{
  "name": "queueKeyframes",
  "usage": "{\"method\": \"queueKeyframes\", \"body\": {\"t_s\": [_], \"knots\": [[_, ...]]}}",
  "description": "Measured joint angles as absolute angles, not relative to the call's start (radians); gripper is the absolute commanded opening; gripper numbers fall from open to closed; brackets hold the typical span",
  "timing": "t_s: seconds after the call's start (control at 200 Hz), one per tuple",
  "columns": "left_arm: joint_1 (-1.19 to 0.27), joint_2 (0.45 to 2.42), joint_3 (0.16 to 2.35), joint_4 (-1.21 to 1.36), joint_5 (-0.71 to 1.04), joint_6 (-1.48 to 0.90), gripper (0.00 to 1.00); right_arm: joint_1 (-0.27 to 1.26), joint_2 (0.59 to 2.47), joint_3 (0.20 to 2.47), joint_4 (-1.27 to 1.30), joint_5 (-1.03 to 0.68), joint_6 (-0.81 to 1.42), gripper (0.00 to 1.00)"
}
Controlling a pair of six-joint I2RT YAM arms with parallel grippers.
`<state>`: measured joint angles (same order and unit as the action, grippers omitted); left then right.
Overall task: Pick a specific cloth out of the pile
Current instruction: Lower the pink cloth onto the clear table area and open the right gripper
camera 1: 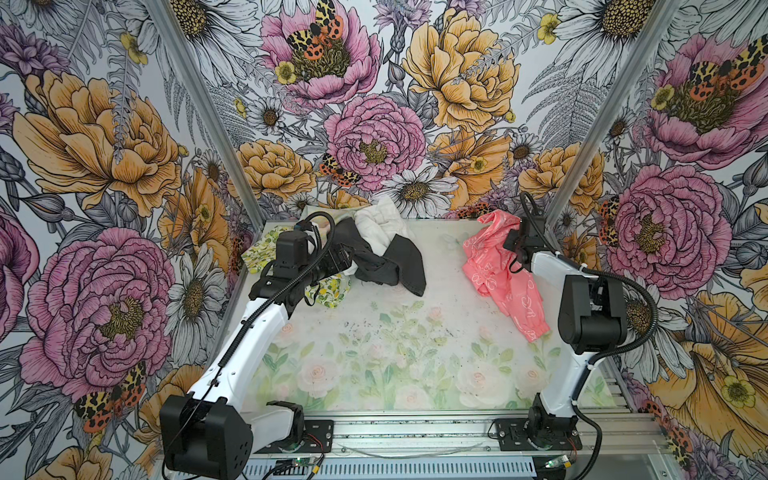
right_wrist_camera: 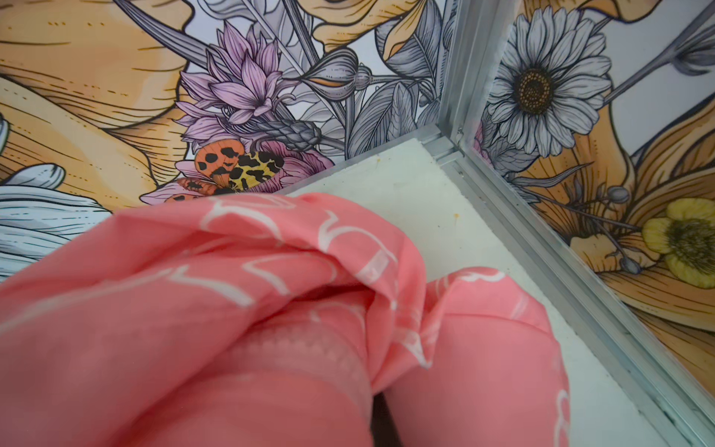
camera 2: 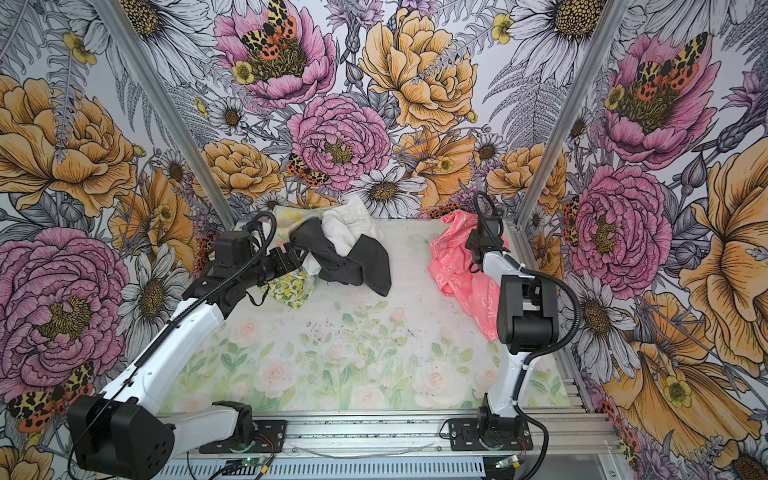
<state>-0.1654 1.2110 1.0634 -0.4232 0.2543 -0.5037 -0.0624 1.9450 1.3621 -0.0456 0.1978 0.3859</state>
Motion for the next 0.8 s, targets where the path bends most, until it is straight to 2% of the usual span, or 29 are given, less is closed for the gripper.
{"method": "queueKeyframes", "body": {"t_s": [0.04,0.09,0.225,0.29,0.355,0.56,0.61,0.665,0.8], "knots": [[-0.157,1.211,1.059,-0.422,0.24,-0.497,0.9,-0.062,1.959,1.378,-0.062,0.2,0.389,0.01],[-0.143,1.211,1.053,-0.423,0.224,-0.493,0.9,-0.062,1.977,1.399,-0.086,0.203,0.393,0.07],[-0.088,1.217,1.048,-0.422,0.197,-0.487,0.9,-0.063,2.02,1.461,-0.154,0.207,0.402,0.41],[-0.064,1.23,1.048,-0.422,0.187,-0.486,0.9,-0.063,2.024,1.47,-0.18,0.21,0.406,0.52],[-0.046,1.251,1.048,-0.422,0.177,-0.486,0.91,-0.064,2.022,1.47,-0.2,0.213,0.413,0.58],[-0.023,1.305,1.052,-0.416,0.168,-0.468,0.92,-0.064,1.964,1.449,-0.272,0.216,0.421,0.66],[-0.02,1.312,1.053,-0.41,0.168,-0.463,0.95,-0.063,1.917,1.423,-0.282,0.216,0.427,0.76],[-0.015,1.32,1.055,-0.399,0.165,-0.456,0.97,-0.064,1.856,1.392,-0.293,0.216,0.416,0.8],[0.014,1.336,1.054,-0.359,0.143,-0.444,0.99,-0.064,1.703,1.345,-0.3,0.215,0.392,0.99]]}}
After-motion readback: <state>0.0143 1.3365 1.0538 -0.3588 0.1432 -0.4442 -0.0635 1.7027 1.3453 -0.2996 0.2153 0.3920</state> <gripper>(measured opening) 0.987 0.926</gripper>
